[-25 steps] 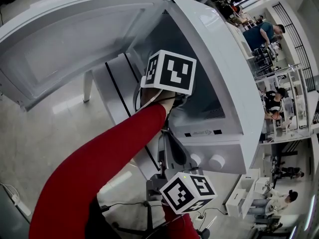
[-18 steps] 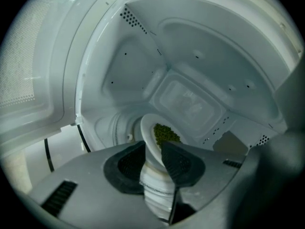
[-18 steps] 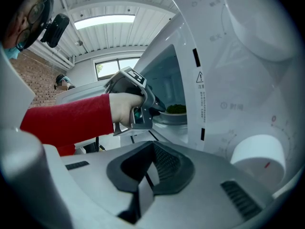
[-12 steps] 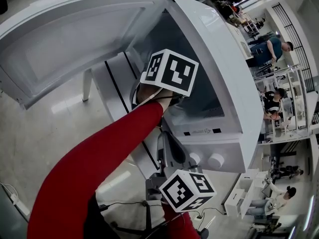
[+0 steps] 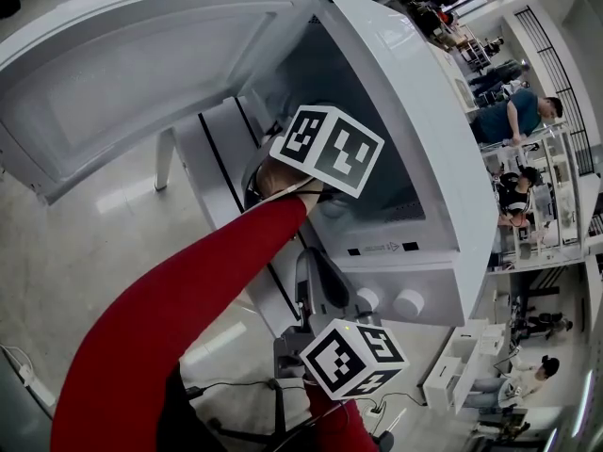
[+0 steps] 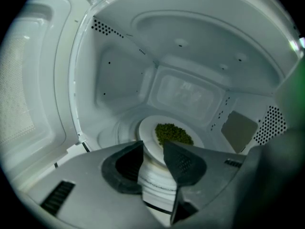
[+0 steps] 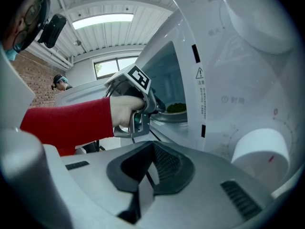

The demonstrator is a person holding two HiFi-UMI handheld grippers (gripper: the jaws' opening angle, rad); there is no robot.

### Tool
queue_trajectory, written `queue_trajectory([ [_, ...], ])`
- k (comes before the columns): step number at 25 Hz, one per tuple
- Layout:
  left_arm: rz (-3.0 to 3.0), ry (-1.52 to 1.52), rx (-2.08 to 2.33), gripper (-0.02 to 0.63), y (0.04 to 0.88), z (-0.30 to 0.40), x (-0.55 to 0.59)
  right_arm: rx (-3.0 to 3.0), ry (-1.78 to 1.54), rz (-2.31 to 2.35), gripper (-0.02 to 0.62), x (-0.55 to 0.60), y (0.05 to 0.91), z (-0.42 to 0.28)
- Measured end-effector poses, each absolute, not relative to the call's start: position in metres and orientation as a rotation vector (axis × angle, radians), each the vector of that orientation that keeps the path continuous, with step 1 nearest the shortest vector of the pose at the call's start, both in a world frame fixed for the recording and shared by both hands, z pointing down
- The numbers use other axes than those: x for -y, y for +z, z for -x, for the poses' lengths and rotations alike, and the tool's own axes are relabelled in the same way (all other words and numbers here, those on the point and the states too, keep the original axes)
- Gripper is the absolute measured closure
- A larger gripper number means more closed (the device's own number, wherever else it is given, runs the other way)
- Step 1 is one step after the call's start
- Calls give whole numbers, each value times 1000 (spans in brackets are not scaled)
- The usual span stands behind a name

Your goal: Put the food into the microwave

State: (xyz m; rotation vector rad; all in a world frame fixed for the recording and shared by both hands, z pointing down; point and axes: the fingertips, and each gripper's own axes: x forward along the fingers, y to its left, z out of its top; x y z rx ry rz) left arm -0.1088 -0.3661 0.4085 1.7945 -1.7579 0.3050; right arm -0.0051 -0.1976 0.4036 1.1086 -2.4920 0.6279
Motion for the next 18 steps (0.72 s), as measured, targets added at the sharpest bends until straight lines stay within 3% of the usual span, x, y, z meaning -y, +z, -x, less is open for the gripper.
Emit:
queue_trajectory([
  [7,-1807,245,1800,471,401,125,363,2500,637,-1106,581,196,407,7],
  [12,-1826,142,1829,582,383,147,341,2533,623,-1093,581,194,399,13],
  [18,-1923,-32,1724,597,373,148,308,2567,608,-1098,581,196,385,20],
])
